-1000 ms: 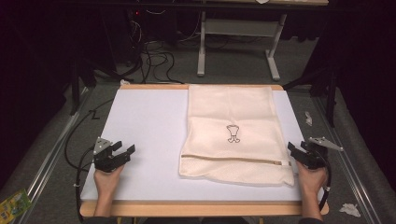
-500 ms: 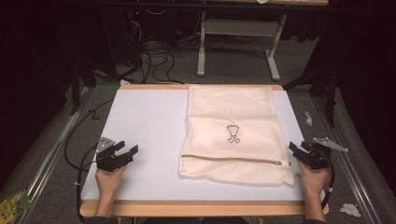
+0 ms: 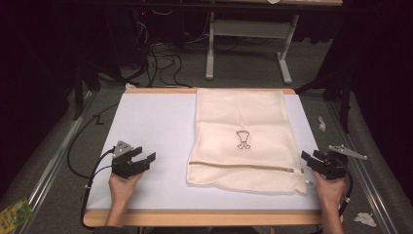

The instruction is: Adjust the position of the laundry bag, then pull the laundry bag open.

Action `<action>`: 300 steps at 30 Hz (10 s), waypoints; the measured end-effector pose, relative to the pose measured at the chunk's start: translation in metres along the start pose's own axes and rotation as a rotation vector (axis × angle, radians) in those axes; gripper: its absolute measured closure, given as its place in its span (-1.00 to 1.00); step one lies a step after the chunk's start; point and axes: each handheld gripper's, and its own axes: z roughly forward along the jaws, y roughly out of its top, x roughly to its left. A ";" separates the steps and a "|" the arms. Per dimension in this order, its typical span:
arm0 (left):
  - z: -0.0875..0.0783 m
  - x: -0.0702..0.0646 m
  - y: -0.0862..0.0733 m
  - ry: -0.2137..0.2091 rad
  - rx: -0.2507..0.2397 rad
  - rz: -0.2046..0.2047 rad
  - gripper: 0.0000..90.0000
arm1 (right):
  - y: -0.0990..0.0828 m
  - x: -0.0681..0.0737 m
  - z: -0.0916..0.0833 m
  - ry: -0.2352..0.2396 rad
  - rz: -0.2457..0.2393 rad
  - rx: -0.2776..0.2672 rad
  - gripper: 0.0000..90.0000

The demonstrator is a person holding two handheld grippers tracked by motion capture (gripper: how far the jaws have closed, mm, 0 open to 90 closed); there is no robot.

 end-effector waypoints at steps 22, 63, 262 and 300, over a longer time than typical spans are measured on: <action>0.030 -0.056 0.027 -0.100 0.084 0.085 -0.22 | 0.011 0.019 0.006 0.086 -0.061 0.072 0.34; 0.123 -0.100 0.046 -0.098 0.260 0.022 0.05 | 0.034 0.027 0.038 0.031 -0.067 0.279 0.25; 0.092 -0.172 0.016 -0.229 0.145 0.288 -0.02 | -0.012 0.127 0.045 0.192 -0.305 0.215 0.58; 0.114 -0.233 0.035 -0.465 0.219 0.343 0.36 | 0.008 0.121 0.027 0.363 -0.246 0.165 0.95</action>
